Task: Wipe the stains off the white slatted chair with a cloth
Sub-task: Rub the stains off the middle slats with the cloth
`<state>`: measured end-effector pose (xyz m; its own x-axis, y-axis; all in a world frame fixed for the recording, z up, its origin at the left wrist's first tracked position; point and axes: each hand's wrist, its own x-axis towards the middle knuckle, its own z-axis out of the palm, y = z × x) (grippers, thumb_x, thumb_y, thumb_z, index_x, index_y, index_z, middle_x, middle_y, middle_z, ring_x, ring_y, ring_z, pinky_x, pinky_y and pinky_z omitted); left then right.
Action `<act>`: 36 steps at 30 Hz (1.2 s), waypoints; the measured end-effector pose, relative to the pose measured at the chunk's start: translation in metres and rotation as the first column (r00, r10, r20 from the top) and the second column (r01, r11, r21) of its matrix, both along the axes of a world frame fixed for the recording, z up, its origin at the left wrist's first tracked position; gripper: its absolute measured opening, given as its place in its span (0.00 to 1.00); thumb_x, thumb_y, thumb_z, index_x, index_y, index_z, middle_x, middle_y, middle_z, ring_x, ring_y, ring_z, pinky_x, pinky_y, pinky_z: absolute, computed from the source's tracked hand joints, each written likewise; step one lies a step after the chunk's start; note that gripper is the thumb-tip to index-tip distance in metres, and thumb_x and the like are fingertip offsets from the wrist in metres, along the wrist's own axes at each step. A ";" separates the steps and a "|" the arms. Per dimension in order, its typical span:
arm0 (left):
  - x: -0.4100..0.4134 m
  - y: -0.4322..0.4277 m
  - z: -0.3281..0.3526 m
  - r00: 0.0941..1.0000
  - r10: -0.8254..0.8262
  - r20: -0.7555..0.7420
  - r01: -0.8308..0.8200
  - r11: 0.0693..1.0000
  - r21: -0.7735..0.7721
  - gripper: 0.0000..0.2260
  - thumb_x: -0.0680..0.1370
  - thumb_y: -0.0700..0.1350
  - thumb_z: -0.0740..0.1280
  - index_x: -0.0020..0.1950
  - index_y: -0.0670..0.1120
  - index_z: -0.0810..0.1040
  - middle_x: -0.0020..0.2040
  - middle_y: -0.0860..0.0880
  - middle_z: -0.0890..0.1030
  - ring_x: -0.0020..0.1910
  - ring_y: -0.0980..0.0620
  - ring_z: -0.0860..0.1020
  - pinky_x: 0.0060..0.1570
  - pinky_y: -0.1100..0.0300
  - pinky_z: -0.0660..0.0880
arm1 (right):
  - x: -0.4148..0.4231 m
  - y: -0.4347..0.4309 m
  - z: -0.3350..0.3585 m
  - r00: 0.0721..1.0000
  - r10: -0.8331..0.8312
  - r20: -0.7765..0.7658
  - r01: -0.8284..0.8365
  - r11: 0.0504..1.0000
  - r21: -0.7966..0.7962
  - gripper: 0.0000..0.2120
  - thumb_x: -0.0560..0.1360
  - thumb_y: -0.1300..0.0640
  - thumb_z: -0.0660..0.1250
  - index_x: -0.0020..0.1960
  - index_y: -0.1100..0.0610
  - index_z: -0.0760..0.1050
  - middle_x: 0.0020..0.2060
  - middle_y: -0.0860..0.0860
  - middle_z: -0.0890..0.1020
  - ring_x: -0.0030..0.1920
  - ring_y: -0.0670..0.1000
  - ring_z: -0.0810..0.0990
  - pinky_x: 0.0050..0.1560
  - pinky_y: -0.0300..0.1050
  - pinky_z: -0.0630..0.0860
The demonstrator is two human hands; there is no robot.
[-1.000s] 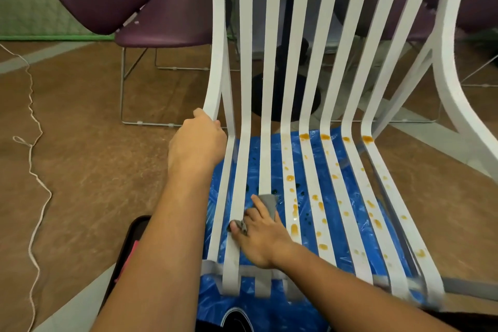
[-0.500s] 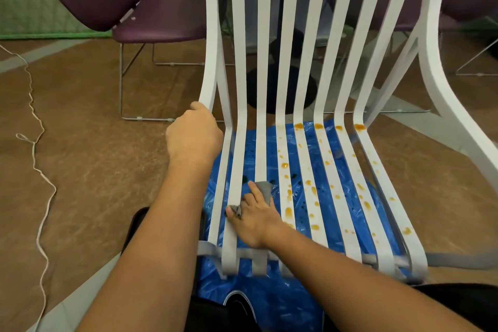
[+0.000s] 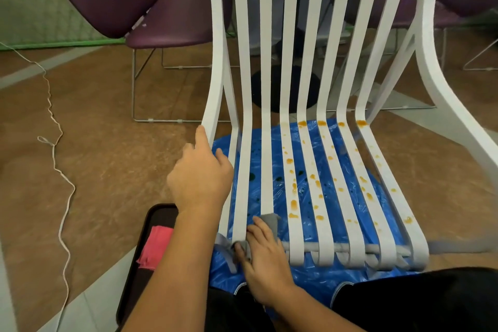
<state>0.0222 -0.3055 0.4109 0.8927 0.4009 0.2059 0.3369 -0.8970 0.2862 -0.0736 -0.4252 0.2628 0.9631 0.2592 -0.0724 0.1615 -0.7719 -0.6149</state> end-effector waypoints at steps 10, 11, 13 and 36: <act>-0.006 -0.001 -0.002 0.997 0.052 0.061 -0.047 0.995 -0.090 0.20 0.82 0.54 0.59 0.73 0.50 0.66 0.52 0.44 0.81 0.46 0.42 0.80 0.39 0.51 0.73 | 0.061 0.012 0.002 0.963 -0.268 -0.041 0.270 0.962 0.051 0.29 0.80 0.36 0.44 0.73 0.51 0.63 0.78 0.49 0.53 0.78 0.51 0.51 0.76 0.59 0.54; -0.007 -0.002 -0.001 0.997 0.055 0.059 -0.049 0.995 -0.091 0.20 0.82 0.54 0.59 0.72 0.50 0.67 0.52 0.44 0.81 0.45 0.42 0.80 0.38 0.52 0.73 | 0.060 0.014 0.002 0.954 -0.300 -0.012 0.300 0.953 0.036 0.28 0.79 0.36 0.44 0.69 0.51 0.65 0.76 0.53 0.56 0.76 0.55 0.55 0.74 0.58 0.58; -0.007 -0.002 0.000 0.997 0.056 0.057 -0.051 0.994 -0.092 0.19 0.81 0.55 0.59 0.71 0.49 0.67 0.51 0.44 0.80 0.44 0.43 0.80 0.37 0.53 0.72 | 0.054 0.016 0.003 0.941 -0.331 0.065 0.330 0.944 0.017 0.25 0.78 0.35 0.47 0.61 0.52 0.67 0.71 0.56 0.62 0.70 0.57 0.63 0.69 0.56 0.67; -0.006 -0.004 0.003 0.997 0.068 0.045 -0.065 0.995 -0.074 0.19 0.80 0.57 0.62 0.66 0.49 0.68 0.49 0.45 0.80 0.42 0.44 0.79 0.36 0.54 0.71 | -0.006 0.012 -0.034 0.805 -0.482 -0.347 0.593 0.640 0.489 0.18 0.82 0.44 0.56 0.69 0.47 0.67 0.55 0.44 0.79 0.54 0.43 0.79 0.52 0.46 0.80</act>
<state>0.0163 -0.3099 0.4138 0.8534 0.4744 0.2158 0.3796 -0.8495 0.3664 -0.0794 -0.4134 0.2287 0.9300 -0.2546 -0.2651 -0.3194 -0.2032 -0.9256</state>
